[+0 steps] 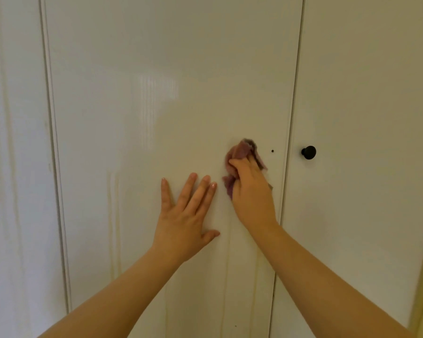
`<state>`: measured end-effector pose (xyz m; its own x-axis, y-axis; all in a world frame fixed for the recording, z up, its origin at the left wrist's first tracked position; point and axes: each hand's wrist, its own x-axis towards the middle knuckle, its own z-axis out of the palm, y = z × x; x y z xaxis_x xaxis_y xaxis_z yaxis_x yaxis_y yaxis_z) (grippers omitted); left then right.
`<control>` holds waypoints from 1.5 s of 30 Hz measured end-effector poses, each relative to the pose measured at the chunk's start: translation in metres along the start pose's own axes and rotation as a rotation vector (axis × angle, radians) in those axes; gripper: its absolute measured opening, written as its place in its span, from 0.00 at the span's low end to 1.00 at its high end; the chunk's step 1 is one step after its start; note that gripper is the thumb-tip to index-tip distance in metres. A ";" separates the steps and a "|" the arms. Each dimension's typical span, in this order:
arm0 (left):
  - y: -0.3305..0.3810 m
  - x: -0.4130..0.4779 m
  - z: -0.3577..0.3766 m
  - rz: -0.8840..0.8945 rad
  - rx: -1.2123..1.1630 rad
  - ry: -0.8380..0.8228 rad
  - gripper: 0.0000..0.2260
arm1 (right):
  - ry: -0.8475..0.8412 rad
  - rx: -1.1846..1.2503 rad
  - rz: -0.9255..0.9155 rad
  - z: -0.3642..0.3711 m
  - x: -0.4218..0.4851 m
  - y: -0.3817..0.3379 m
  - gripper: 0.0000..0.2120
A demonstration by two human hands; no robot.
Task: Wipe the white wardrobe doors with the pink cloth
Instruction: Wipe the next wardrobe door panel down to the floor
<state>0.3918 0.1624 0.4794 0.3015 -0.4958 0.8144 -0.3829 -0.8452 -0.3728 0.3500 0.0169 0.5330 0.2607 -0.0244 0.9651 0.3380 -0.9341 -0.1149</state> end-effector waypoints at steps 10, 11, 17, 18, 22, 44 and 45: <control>-0.004 0.000 -0.002 0.034 0.015 0.047 0.50 | -0.057 -0.053 -0.091 -0.010 0.020 0.012 0.23; -0.004 0.000 -0.002 0.031 0.021 0.052 0.50 | -0.039 -0.059 -0.035 -0.008 0.030 0.013 0.26; -0.005 0.000 -0.006 0.020 0.041 0.039 0.50 | -0.132 -0.123 -0.265 0.004 -0.062 0.021 0.18; -0.005 -0.001 -0.006 0.016 0.041 0.042 0.51 | -0.120 -0.115 -0.278 0.000 -0.054 0.022 0.17; -0.002 -0.001 -0.006 0.009 0.024 0.049 0.51 | 0.016 -0.045 -0.040 -0.006 0.006 0.021 0.20; 0.004 0.000 -0.007 -0.025 -0.044 0.014 0.38 | -0.055 0.007 0.025 0.009 0.001 0.018 0.23; 0.004 0.000 -0.009 -0.019 -0.045 0.006 0.37 | -0.086 -0.005 0.000 0.015 -0.017 0.015 0.23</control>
<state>0.3824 0.1612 0.4823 0.3036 -0.4780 0.8242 -0.4163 -0.8447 -0.3365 0.3647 0.0083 0.5117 0.3373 0.0056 0.9414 0.3338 -0.9357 -0.1141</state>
